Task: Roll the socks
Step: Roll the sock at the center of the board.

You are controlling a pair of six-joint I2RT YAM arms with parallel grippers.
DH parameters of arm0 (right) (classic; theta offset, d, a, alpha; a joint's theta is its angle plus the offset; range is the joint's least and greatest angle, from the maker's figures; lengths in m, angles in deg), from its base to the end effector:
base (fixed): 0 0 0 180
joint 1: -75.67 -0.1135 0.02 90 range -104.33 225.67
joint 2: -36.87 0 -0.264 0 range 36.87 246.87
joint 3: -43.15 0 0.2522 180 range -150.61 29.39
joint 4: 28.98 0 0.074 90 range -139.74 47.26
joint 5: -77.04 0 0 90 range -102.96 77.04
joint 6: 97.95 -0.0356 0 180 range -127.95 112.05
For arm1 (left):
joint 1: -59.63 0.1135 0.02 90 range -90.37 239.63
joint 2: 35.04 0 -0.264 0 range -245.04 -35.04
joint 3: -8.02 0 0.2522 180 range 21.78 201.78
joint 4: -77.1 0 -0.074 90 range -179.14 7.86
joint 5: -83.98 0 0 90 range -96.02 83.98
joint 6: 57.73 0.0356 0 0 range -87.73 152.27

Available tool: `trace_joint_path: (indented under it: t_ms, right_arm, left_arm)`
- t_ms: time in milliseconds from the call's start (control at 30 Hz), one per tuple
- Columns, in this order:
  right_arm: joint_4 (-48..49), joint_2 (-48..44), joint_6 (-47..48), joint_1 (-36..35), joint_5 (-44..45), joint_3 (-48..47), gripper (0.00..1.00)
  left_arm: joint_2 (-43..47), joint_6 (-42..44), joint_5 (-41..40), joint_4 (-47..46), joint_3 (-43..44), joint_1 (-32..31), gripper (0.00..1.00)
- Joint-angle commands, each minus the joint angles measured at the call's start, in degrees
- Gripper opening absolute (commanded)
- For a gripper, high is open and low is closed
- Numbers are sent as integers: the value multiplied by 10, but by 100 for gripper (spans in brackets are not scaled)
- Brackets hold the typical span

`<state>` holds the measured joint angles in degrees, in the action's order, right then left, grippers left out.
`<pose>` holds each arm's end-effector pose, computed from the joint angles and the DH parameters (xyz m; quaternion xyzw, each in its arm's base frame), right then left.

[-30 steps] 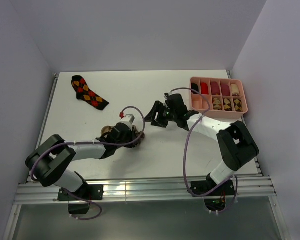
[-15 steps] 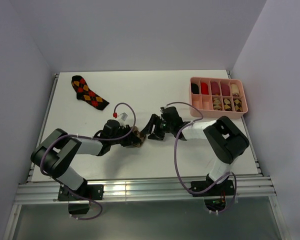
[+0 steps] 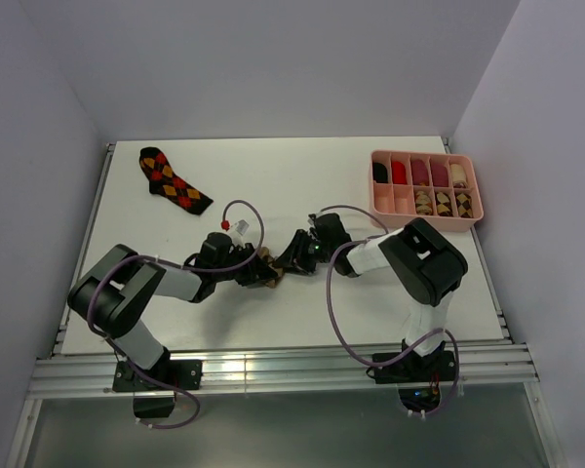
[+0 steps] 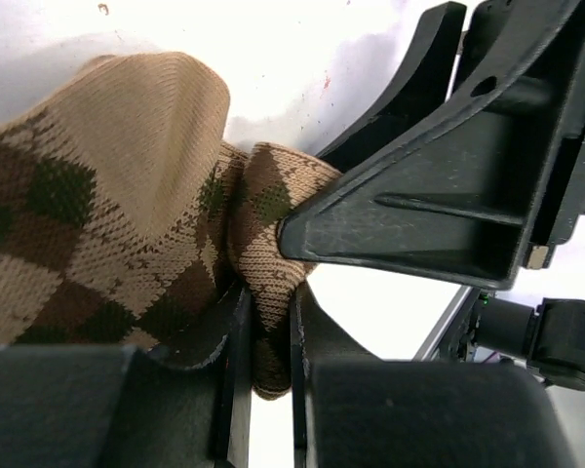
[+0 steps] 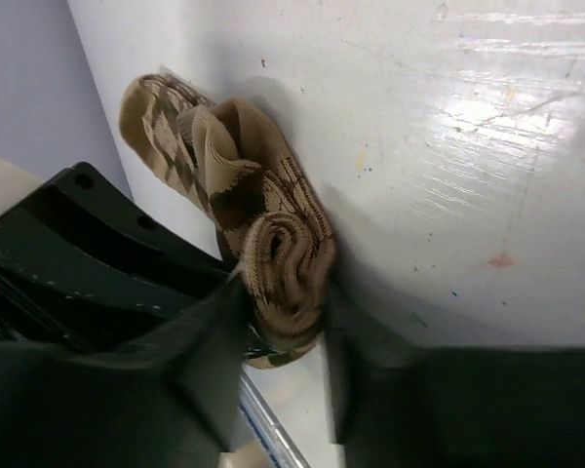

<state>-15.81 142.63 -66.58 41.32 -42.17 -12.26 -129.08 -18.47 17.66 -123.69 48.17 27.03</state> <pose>0.2679 0.2041 0.1099 0.0726 0.8709 0.4676 0.1325 0.2253 -0.1610 0.1149 -0.0391 0.8652 -0.4447 0.2283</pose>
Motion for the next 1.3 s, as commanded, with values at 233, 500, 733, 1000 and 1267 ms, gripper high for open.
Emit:
trace_joint_path:
  t_ms: [233, 500, 733, 1000, 1267]
  right_arm:
    - [-136, -16, 69, -2, 50, -45, 0]
    - [-310, -18, 102, -5, 110, -123, 0]
    - [-441, 12, 108, -19, 128, -217, 0]
    - [-482, 34, 113, -25, 117, -260, 0]
    - [-506, 45, 118, -25, 115, -271, 0]
  left_arm:
    - [15, 48, -31, 90, 11, 0, 25]
    - [135, 123, -190, 214, 41, -6, 63]
    - [218, 187, -383, 254, 53, -122, 66]
    - [171, 229, -505, 211, 86, -243, 47]
    - [97, 275, -532, 190, 127, -268, 47]
